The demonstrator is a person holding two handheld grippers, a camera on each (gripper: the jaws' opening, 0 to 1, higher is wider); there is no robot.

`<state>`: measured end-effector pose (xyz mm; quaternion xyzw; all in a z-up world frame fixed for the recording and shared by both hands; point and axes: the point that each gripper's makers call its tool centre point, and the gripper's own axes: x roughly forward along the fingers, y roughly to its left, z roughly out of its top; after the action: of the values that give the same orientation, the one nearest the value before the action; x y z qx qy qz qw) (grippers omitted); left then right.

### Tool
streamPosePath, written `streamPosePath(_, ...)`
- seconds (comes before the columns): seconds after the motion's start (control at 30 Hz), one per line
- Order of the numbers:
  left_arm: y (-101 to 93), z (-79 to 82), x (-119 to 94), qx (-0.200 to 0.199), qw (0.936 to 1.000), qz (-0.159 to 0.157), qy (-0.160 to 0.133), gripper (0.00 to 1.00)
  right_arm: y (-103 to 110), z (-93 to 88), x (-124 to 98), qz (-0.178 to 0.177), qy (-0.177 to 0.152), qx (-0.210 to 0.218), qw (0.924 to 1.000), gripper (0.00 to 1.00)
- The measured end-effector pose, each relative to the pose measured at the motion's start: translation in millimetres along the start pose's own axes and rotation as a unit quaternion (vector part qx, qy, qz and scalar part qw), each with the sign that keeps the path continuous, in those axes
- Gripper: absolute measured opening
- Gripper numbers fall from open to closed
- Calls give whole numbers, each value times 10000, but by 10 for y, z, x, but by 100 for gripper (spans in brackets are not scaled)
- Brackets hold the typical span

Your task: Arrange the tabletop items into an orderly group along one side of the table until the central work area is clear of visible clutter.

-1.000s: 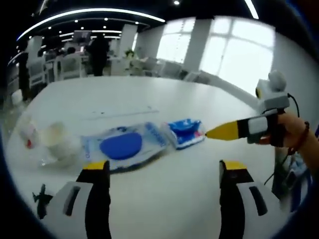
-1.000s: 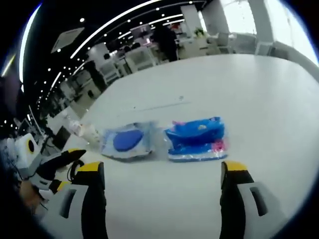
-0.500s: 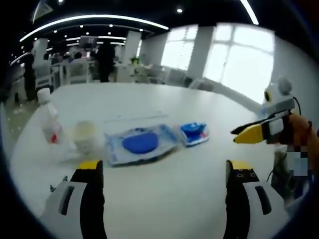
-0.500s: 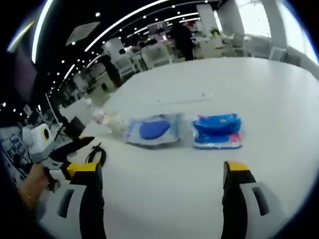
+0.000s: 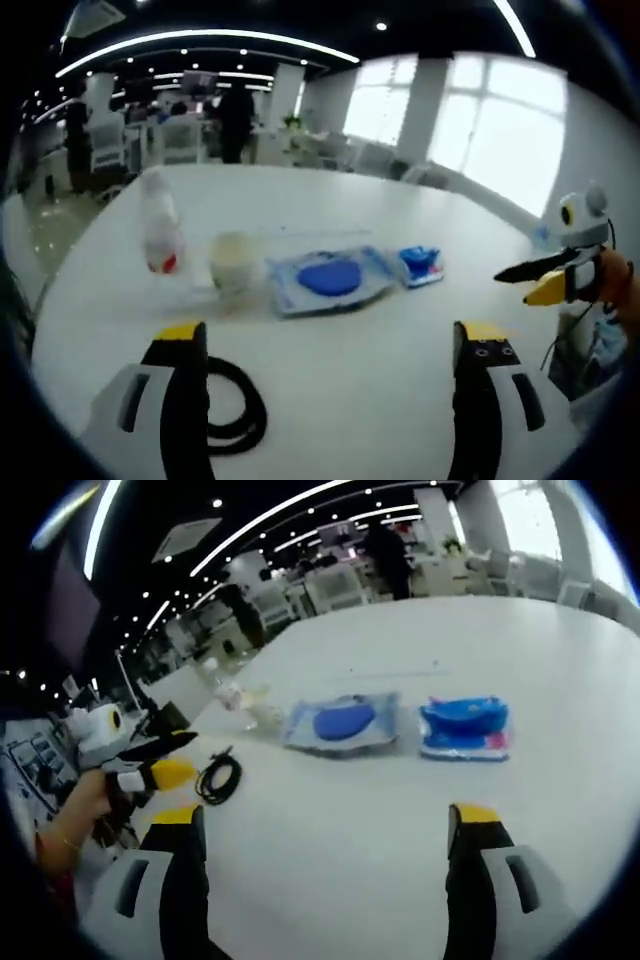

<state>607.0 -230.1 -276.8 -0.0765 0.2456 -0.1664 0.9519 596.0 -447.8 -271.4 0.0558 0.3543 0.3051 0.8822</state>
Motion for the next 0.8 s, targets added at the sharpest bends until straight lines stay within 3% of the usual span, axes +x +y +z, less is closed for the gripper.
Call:
streamPosePath(0.07,104,-15,-38,-123,9999,70,-23,99,50,-19,-12,72,-1,-32,10000,99)
streamPosePath(0.17,290,-40,-91,4,9996,282,-9,99,96,-45,-31,109,10,-84,9999,99)
streamPosePath(0.33,494,-29,-149,-286,9989,359,-83,97,172,-73,-117,120,-22,-209,9997,99)
streamPosePath(0.47,567,-34,-172,-216,9988,437,-78,96,255,-80,-164,210,-37,-270,9994,99)
streamPosePath(0.8,797,-247,-105,-26,9980,577,241,87,322,-109,-211,265,-70,-272,9993,99)
